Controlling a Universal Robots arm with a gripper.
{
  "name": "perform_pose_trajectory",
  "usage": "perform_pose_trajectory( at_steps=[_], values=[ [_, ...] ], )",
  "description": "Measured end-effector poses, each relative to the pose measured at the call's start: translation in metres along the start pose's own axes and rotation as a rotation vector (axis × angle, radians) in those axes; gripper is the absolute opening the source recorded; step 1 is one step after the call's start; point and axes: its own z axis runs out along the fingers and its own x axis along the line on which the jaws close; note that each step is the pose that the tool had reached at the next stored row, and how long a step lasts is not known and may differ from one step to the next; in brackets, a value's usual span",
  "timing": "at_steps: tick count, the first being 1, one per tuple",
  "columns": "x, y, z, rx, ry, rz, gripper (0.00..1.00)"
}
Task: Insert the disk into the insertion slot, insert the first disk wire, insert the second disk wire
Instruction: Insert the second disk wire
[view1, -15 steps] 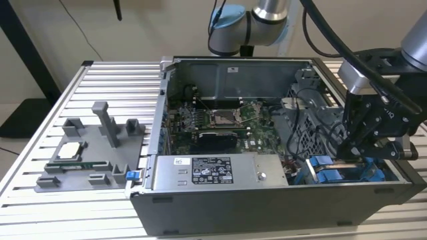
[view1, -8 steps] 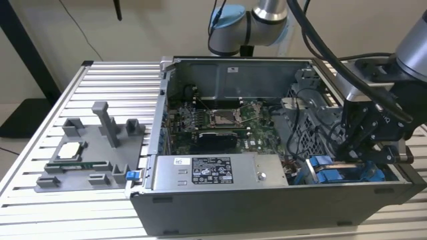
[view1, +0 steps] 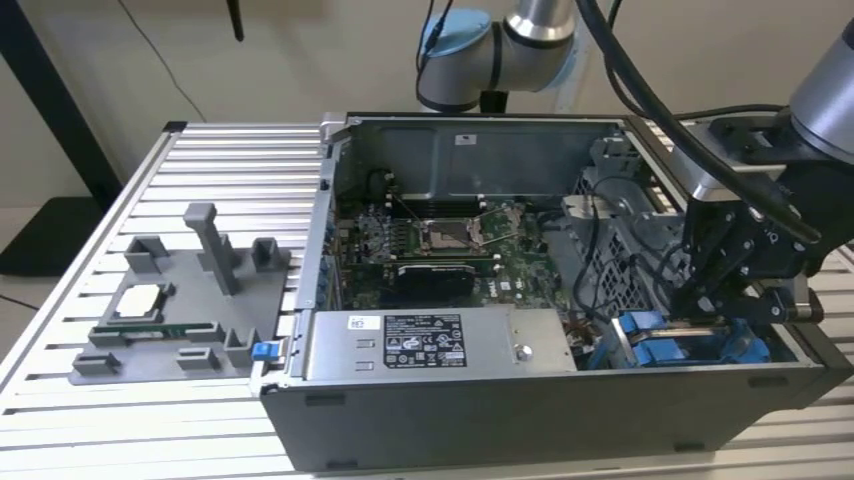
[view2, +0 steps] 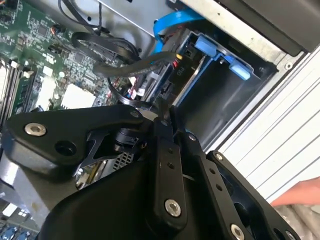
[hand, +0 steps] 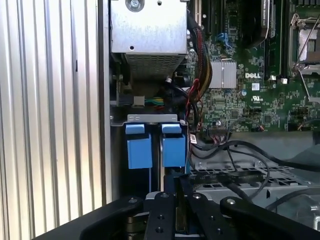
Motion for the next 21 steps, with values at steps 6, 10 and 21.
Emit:
perform_pose_trajectory(
  at_steps=[6, 10, 21],
  values=[
    [-0.0052, -0.0015, 0.0014, 0.0424, -0.0018, -0.004, 0.00],
    [-0.0051, -0.0015, 0.0028, 0.0474, 0.0016, -0.004, 0.00],
    [-0.0043, -0.0066, 0.0050, 0.0531, 0.0019, -0.001, 0.00]
  ],
)
